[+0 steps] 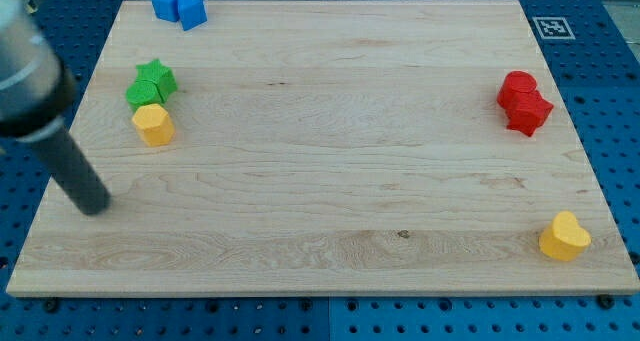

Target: Push the yellow hexagon close to the yellow heart

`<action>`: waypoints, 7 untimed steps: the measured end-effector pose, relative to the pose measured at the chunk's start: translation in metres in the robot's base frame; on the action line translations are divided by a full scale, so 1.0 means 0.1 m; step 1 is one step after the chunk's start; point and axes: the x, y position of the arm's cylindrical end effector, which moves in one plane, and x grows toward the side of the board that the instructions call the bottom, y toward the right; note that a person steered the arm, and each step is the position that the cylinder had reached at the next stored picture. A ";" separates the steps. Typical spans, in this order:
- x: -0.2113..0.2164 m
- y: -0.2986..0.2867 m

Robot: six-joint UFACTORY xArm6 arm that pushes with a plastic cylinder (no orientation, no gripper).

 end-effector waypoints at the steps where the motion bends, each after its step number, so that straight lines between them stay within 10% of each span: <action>1: -0.42 -0.29; 7: -0.79 1.77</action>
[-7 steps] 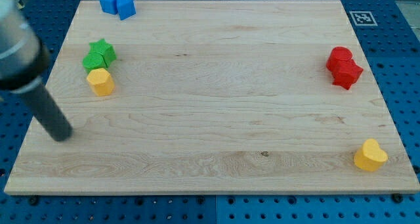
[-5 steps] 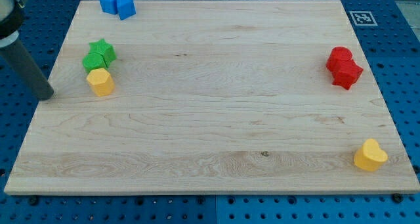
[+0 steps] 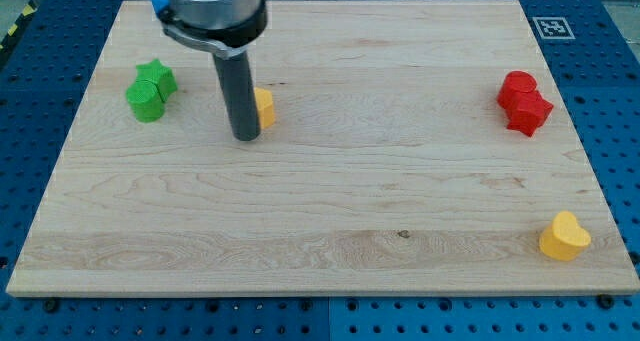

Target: Push the yellow hexagon close to the yellow heart

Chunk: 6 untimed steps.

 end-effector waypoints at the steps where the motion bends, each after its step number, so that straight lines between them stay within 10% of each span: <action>1: 0.00 -0.17; 4: -0.33 -0.86; 6: -0.16 0.43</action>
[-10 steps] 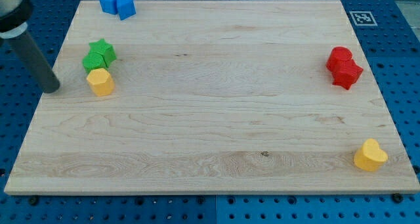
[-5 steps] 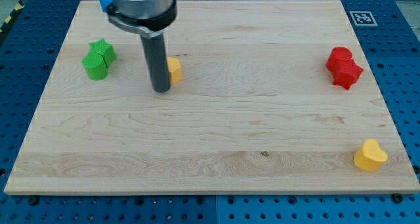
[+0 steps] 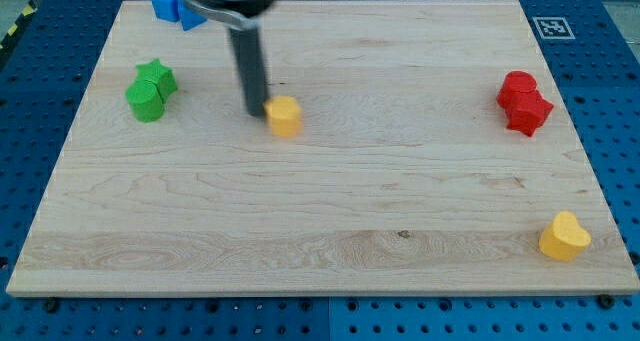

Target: Push the yellow hexagon close to the yellow heart

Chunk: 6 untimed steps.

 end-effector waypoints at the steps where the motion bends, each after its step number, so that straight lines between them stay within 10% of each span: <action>1: 0.53 0.68; 6: 0.62 1.77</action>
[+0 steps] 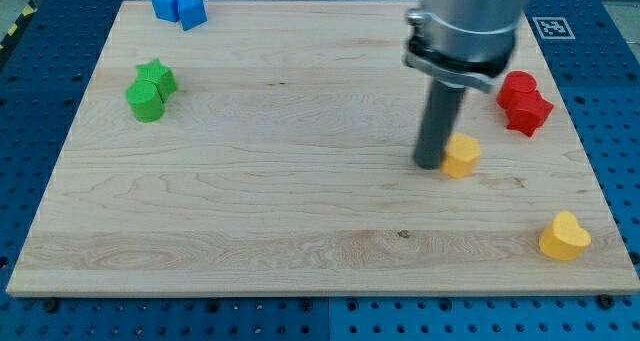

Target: Push the yellow hexagon close to the yellow heart

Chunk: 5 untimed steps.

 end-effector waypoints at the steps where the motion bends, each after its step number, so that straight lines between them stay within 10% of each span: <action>1: -0.02 0.04; 5: 0.04 0.52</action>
